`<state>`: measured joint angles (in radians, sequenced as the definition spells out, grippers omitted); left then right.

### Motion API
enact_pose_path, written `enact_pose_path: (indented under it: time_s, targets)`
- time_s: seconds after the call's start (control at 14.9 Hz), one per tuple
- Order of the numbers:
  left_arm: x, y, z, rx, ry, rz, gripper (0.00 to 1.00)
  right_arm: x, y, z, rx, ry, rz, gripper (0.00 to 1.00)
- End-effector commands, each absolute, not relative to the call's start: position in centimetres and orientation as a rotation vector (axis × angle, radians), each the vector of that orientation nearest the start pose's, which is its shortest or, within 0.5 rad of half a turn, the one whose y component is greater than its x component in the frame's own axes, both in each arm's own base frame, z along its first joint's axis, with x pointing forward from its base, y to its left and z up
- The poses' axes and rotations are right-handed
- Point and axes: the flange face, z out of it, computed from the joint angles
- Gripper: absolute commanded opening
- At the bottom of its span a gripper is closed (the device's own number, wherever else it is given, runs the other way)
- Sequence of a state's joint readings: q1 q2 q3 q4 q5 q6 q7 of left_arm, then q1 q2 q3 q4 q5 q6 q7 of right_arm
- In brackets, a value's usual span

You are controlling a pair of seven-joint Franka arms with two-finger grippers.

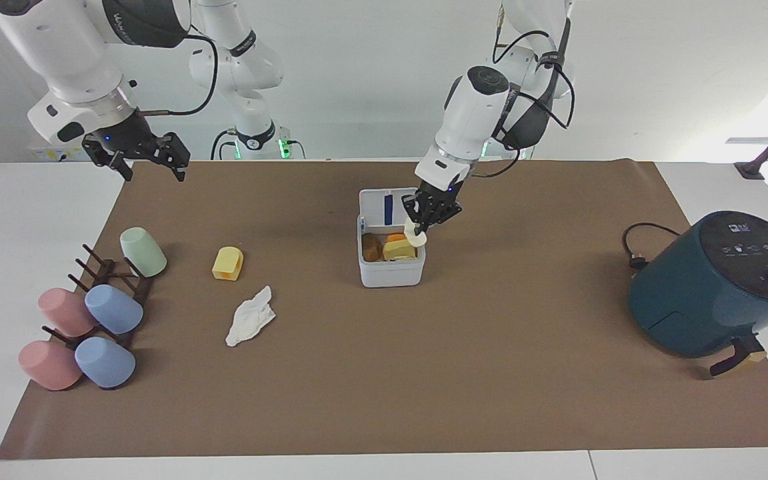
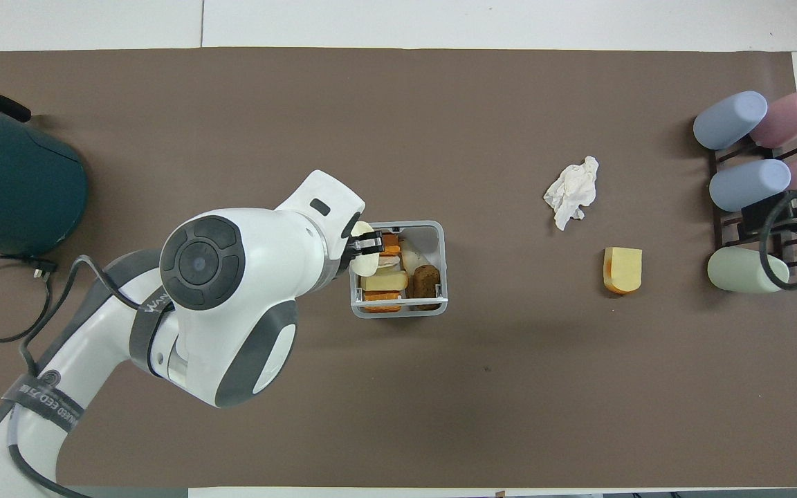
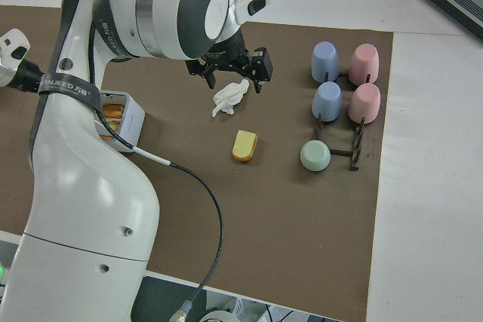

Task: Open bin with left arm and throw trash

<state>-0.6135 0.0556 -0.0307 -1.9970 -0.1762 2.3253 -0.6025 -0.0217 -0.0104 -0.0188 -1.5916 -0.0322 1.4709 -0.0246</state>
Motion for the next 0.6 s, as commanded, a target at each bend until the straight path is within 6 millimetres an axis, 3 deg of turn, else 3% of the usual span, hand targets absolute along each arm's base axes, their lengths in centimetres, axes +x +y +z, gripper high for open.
enact_pose_path:
  time_s: [0.0,0.54]
  targets:
    - [47.38,-36.09,46.29,-3.431,-0.136,-0.234,0.0,53.77,-2.64,61.49,-3.14,0.034,0.155,1.0]
    - [46.78,-36.67,46.13,-3.431,-0.118,-0.224,0.0,53.77,-2.64,61.49,-3.14,0.034,0.155,1.0]
